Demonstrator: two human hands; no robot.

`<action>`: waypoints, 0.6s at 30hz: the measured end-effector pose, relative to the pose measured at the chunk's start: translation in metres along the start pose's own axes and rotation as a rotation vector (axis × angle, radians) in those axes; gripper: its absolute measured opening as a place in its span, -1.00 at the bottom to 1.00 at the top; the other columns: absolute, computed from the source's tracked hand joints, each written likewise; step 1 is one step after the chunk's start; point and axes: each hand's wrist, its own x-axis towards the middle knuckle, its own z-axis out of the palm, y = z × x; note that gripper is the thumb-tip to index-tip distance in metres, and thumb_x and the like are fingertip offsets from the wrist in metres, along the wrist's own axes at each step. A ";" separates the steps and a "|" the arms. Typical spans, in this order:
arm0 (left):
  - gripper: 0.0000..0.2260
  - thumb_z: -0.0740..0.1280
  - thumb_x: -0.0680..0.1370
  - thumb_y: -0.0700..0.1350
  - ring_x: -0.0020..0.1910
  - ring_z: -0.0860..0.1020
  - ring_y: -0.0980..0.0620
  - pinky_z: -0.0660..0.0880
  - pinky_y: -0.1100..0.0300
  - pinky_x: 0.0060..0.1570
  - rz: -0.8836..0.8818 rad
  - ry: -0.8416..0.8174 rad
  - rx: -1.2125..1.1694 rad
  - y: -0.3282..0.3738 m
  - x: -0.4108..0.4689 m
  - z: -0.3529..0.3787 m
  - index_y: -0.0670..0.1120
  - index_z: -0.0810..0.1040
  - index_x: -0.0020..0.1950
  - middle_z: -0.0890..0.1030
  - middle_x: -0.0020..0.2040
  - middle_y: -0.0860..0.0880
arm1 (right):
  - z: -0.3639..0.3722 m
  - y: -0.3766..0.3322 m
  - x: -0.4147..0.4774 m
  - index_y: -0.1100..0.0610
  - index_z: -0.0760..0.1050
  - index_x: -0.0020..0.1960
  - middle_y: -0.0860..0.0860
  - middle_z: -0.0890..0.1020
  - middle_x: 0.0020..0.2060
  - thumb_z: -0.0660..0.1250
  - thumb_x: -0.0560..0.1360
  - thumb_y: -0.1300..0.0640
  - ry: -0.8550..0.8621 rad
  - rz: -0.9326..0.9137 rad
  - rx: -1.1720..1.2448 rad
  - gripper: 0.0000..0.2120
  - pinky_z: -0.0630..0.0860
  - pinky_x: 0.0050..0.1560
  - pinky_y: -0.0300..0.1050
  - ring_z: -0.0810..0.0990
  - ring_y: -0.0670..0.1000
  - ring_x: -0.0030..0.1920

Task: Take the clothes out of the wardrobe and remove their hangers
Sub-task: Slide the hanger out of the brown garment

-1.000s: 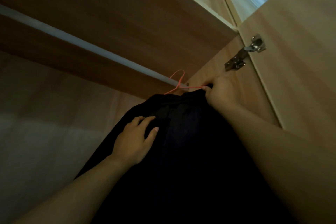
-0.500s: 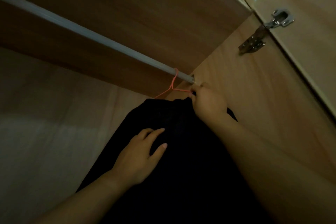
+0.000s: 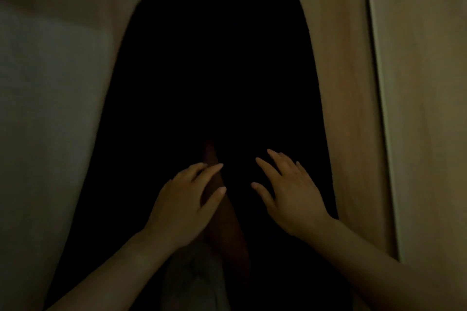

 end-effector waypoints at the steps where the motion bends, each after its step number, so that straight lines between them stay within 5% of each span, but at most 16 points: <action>1: -0.33 -0.20 0.42 0.40 0.42 0.23 0.06 0.25 0.08 0.36 -0.008 -0.047 -0.046 0.004 -0.026 0.009 0.20 0.17 0.47 0.27 0.45 0.08 | 0.004 -0.001 -0.034 0.01 0.23 0.45 0.05 0.25 0.46 -0.13 0.52 -0.26 -0.038 0.034 0.025 -0.39 0.15 0.42 0.04 0.24 0.08 0.44; 4: -0.39 -0.08 0.45 0.35 0.38 0.31 0.04 0.21 0.20 0.31 -0.016 -0.155 -0.169 0.020 -0.098 0.031 0.16 0.28 0.43 0.35 0.41 0.04 | 0.004 -0.005 -0.133 0.04 0.30 0.42 0.06 0.32 0.42 -0.07 0.53 -0.25 -0.163 0.149 0.056 -0.41 0.39 0.30 0.06 0.33 0.09 0.38; 11: -0.42 -0.04 0.47 0.33 0.35 0.33 0.06 0.31 0.08 0.29 -0.042 -0.429 -0.452 0.112 -0.228 0.082 0.14 0.33 0.41 0.37 0.38 0.08 | -0.035 -0.012 -0.331 0.02 0.24 0.43 0.03 0.34 0.40 -0.13 0.54 -0.28 -0.390 0.440 0.016 -0.40 0.40 0.27 0.01 0.36 0.09 0.35; 18: -0.49 0.00 0.50 0.26 0.25 0.42 0.02 0.32 0.13 0.16 0.204 -0.767 -0.564 0.251 -0.329 0.113 0.10 0.41 0.35 0.44 0.34 0.03 | -0.115 -0.020 -0.500 0.06 0.38 0.33 0.09 0.48 0.28 0.00 0.56 -0.22 -0.545 0.841 -0.078 -0.49 0.45 0.20 0.11 0.46 0.14 0.26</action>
